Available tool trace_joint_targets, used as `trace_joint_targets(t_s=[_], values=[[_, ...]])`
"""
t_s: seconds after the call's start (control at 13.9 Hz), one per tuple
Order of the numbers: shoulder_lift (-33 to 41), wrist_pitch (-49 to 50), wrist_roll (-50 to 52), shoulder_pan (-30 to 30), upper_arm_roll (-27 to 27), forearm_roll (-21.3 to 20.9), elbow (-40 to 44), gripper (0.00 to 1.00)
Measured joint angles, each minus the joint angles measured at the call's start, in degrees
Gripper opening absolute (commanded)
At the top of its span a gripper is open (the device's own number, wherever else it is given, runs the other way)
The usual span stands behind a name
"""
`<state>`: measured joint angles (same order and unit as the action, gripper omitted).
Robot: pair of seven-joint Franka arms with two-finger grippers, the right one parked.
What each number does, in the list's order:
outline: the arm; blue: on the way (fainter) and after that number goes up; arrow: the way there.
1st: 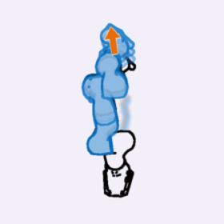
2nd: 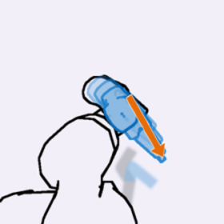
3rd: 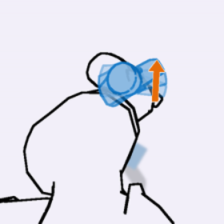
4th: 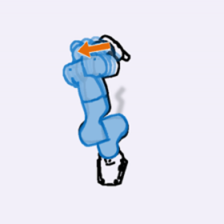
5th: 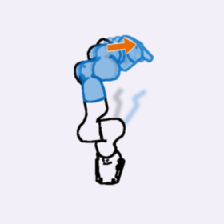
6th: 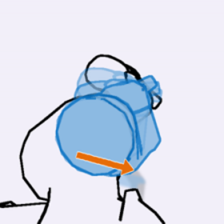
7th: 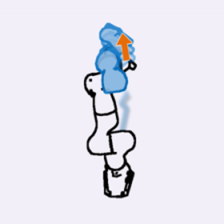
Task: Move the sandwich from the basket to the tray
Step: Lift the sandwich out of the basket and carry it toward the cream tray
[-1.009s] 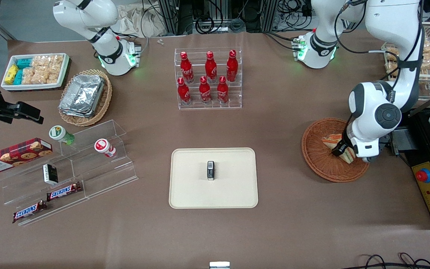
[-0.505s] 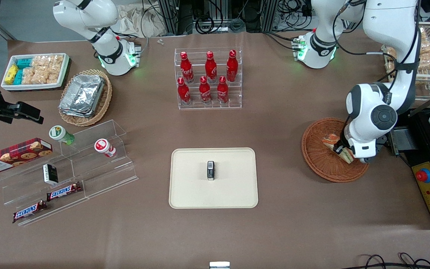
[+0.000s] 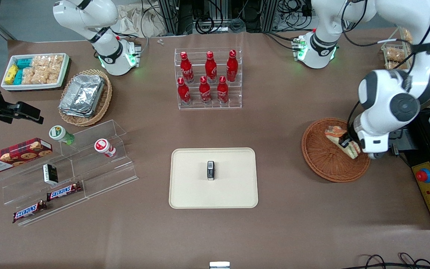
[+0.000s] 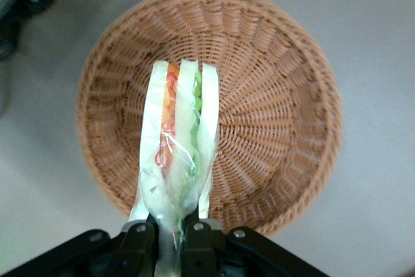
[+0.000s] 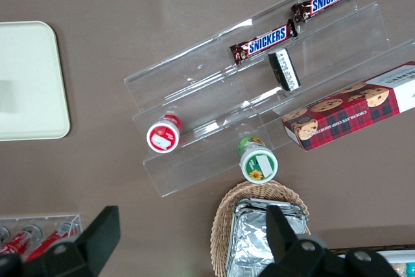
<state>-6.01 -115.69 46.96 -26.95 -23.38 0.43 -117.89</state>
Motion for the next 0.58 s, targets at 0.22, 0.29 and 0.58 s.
trace_joint_targets(t_s=[0.22,0.29,0.58], values=[[1.82,12.31,-6.21,0.0,0.0,-0.41,12.42,0.0],[1.77,14.59,-8.46,-0.05,0.07,-0.4,16.73,0.0],[-0.82,18.91,-19.51,-0.36,2.59,-0.12,28.28,0.0]])
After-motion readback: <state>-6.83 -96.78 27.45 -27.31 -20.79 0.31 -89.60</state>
